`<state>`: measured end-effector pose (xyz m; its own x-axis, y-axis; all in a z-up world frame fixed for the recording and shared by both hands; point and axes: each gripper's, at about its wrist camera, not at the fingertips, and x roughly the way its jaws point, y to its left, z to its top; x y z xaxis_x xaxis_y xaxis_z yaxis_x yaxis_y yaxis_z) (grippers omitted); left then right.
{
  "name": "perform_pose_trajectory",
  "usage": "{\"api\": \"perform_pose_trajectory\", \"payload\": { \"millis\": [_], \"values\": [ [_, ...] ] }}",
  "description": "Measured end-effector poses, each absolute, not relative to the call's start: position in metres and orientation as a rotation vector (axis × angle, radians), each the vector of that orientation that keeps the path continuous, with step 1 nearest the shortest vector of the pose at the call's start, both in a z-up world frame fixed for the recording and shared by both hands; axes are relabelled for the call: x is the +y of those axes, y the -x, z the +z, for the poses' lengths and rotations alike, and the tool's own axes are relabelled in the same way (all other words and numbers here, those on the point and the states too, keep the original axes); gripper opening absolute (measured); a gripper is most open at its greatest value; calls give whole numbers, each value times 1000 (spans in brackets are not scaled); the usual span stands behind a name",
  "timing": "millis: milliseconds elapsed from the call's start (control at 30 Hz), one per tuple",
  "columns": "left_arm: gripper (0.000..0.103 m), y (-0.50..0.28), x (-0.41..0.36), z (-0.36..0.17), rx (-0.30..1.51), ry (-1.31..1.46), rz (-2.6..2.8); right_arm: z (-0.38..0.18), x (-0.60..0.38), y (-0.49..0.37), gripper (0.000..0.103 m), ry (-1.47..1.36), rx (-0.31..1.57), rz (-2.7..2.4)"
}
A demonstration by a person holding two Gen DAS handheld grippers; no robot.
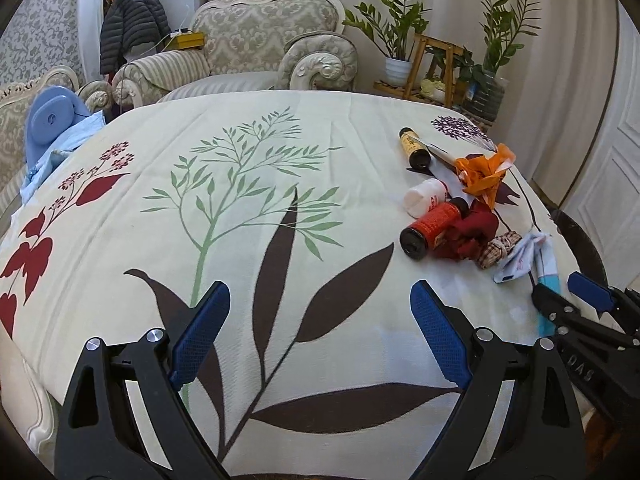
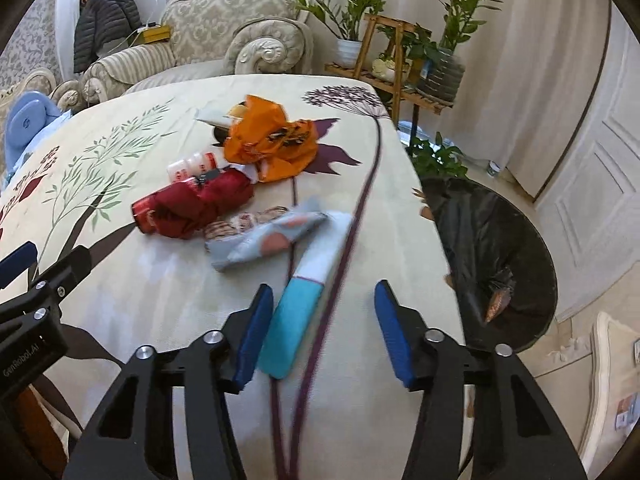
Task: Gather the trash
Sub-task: 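Grasp the blue-white stick with the right gripper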
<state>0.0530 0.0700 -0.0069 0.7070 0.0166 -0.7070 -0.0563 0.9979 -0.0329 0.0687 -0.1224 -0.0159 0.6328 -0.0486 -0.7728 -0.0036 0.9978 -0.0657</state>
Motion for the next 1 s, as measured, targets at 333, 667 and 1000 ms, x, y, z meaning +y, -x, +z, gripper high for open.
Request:
{"api": "perform_pose_trajectory", "payload": {
  "millis": [333,667,1000],
  "values": [
    [90,-56,59,-8,791,58,9,-15,-123,-68,16,20,884,33],
    [90,-66,42,-4,795,48,-33,-9,-132,-68,7,-13,873,51],
    [90,-74,7,-2,794,-2,-102,-5,-158,-68,7,-59,855,31]
  ]
}}
